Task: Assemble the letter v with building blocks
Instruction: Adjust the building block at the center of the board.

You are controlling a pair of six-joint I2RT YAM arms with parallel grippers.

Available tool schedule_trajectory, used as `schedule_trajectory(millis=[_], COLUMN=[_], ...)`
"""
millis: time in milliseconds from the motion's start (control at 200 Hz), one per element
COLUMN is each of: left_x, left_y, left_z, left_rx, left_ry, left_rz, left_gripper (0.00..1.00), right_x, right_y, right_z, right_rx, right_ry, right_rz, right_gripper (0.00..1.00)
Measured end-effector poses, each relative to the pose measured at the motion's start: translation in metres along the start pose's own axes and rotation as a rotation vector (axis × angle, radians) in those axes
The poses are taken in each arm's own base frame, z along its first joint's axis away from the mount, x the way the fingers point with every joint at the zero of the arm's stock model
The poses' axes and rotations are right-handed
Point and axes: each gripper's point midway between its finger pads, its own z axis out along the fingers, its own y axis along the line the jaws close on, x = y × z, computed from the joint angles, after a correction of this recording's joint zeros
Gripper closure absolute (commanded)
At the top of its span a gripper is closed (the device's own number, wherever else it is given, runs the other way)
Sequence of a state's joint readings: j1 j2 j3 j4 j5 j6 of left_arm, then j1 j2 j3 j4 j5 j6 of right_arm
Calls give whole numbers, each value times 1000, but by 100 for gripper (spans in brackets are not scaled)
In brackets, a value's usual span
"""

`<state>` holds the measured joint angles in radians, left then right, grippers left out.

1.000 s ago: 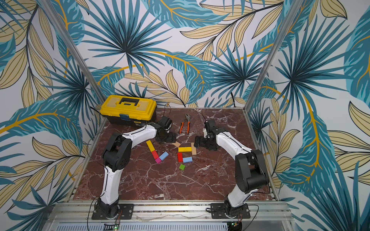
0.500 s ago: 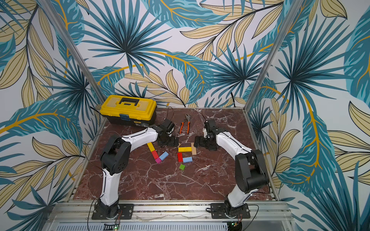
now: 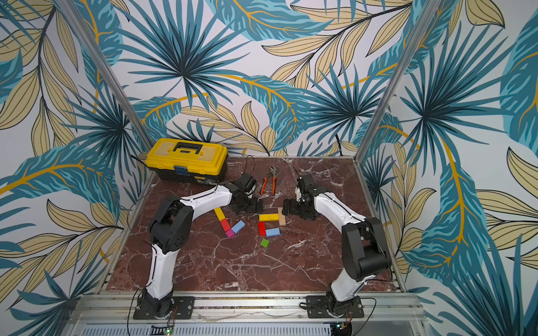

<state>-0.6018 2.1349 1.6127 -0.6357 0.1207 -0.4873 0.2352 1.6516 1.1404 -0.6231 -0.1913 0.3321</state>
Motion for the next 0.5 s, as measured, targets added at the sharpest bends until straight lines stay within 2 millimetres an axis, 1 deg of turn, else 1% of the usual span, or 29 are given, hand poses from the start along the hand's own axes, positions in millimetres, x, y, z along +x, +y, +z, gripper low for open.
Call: schedule_trajectory(millis=[306,501], left_x=[-16,-28], left_y=[-14,-23], left_z=[8,14], left_rx=[45,69], left_ry=[-9,-21], left_rz=[5,13], left_gripper=[3,6], right_x=[1,3], right_y=[-1,-1], right_z=[0,0], right_rx=[2,2], right_ry=[3,4], right_rz=[0,1], right_gripper=[0,1])
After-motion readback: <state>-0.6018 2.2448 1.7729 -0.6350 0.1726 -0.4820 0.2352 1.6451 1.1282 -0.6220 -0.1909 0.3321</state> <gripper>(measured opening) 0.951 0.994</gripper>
